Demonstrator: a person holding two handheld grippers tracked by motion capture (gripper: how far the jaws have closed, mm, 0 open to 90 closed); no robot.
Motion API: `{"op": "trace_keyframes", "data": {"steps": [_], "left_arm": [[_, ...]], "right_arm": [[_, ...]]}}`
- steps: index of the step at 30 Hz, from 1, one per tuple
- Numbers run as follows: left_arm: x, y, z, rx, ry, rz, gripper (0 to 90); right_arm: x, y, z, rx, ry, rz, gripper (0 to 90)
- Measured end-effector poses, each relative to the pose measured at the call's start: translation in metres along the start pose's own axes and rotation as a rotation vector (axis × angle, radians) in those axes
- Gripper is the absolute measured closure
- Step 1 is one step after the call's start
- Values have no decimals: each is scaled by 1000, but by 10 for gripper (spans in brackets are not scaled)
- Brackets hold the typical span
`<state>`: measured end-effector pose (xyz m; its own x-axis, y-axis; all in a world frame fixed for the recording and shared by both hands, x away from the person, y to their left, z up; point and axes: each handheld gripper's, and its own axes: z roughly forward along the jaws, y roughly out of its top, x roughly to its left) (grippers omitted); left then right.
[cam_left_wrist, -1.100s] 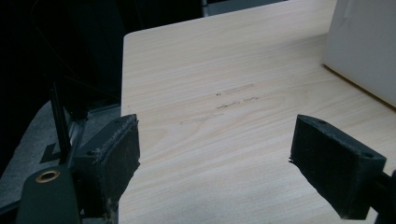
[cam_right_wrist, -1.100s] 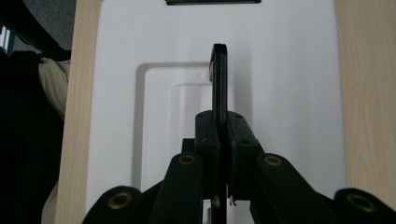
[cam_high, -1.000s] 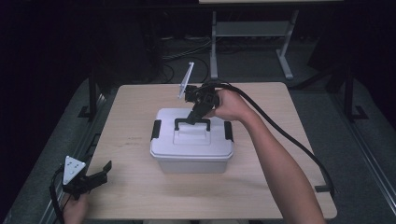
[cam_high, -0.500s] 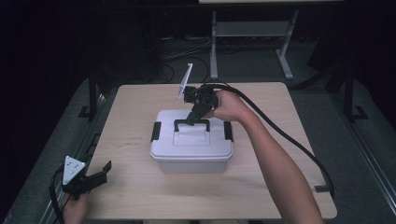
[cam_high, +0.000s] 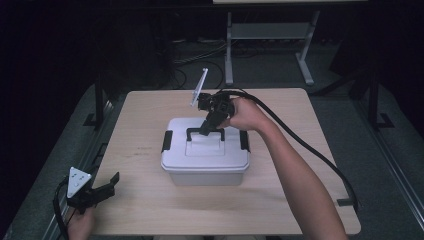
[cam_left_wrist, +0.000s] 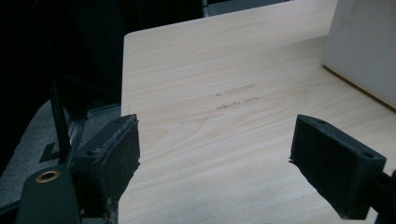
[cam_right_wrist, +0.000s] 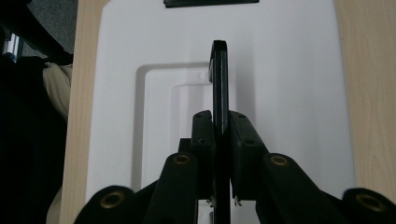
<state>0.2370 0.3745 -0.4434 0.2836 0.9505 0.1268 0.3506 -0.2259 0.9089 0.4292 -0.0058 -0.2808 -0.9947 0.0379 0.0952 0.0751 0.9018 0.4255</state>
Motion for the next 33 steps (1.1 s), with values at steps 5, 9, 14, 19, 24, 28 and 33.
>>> {"op": "trace_keyframes", "data": {"steps": [5,9,14,19,24,28,33], "left_arm": [[0,0,0,0,0,-1,149],[-1,0,1,1,-2,1,149],[-2,1,1,1,-4,3,149],[-2,1,2,4,-4,10,149],[-2,1,2,3,-4,8,149],[-2,1,3,5,-4,10,149],[-2,1,3,4,-4,9,149]], "right_arm": [[1,0,0,-6,2,8,788],[1,0,-4,-11,-10,7,757],[1,-2,-8,-16,-24,13,726],[0,-6,-12,-23,-39,28,694],[0,-11,-16,-26,-46,38,684],[0,-13,-19,-27,-59,43,661],[1,-16,-23,-30,-67,55,639]]}}
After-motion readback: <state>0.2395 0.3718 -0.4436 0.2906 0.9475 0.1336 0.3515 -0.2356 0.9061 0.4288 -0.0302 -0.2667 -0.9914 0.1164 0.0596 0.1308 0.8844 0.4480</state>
